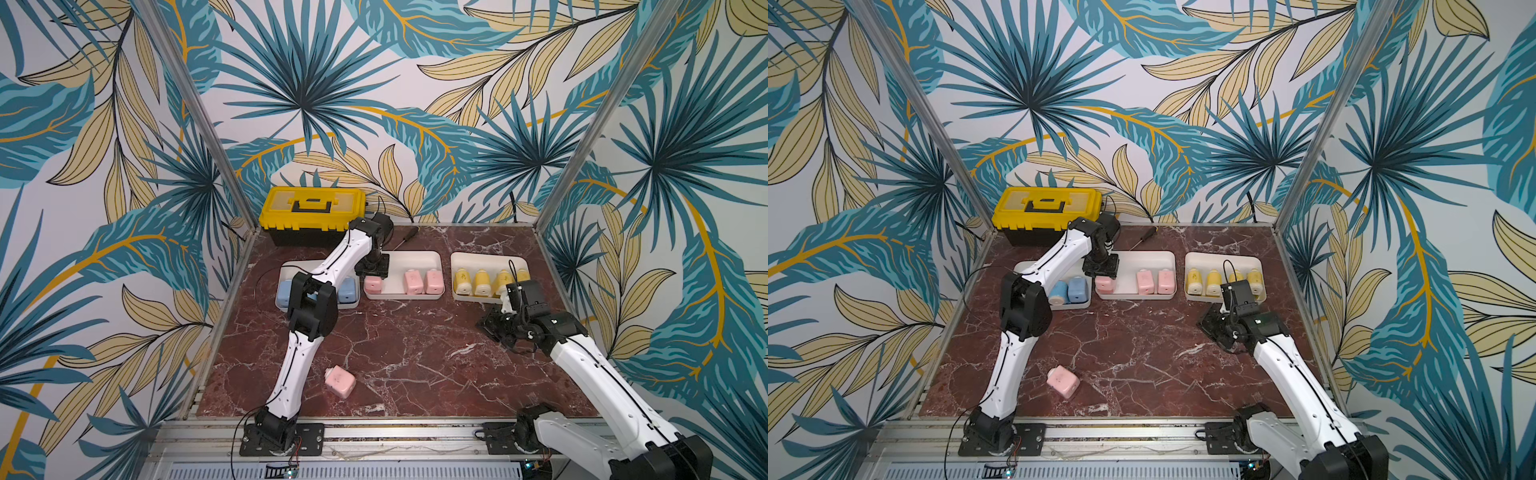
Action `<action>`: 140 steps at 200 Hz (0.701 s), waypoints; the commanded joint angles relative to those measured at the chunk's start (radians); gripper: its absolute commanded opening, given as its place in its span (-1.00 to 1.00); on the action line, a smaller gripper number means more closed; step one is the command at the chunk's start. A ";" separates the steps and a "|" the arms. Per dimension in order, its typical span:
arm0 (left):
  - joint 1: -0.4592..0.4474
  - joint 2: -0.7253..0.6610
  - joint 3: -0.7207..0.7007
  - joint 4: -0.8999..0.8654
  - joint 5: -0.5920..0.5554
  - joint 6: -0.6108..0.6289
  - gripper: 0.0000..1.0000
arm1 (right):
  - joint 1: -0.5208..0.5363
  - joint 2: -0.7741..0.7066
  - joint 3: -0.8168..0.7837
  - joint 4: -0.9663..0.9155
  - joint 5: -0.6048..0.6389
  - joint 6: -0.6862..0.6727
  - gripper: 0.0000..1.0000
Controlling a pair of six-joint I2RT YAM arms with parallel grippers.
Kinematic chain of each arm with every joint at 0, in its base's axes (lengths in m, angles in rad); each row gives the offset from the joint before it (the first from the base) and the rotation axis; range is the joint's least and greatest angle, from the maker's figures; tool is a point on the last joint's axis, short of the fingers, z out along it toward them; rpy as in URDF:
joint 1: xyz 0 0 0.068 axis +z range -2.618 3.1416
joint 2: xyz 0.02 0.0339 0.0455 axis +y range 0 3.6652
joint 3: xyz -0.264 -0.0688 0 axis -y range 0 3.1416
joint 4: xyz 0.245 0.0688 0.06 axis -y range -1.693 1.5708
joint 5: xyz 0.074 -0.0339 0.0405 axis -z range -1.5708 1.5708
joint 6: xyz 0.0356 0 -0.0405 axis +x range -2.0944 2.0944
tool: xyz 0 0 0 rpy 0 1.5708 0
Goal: Place the pencil sharpeners by color into the storage box
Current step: Place the pencil sharpener in the storage box.
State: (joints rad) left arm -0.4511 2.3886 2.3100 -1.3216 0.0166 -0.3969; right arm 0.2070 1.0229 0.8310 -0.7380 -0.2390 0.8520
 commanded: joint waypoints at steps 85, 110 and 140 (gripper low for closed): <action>-0.006 0.045 -0.063 -0.004 -0.003 -0.062 -0.15 | -0.018 -0.006 -0.029 0.007 -0.026 -0.021 -0.87; -0.005 0.045 -0.063 -0.004 -0.008 -0.067 0.08 | -0.021 -0.004 -0.029 0.009 -0.030 -0.021 -0.86; -0.005 0.039 -0.059 -0.003 -0.013 -0.073 0.41 | -0.023 -0.004 -0.030 0.011 -0.033 -0.021 -0.86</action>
State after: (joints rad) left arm -0.4545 2.4111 2.2696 -1.3106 0.0147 -0.4580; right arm 0.1898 1.0229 0.8204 -0.7303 -0.2634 0.8471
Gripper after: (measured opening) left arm 0.663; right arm 0.068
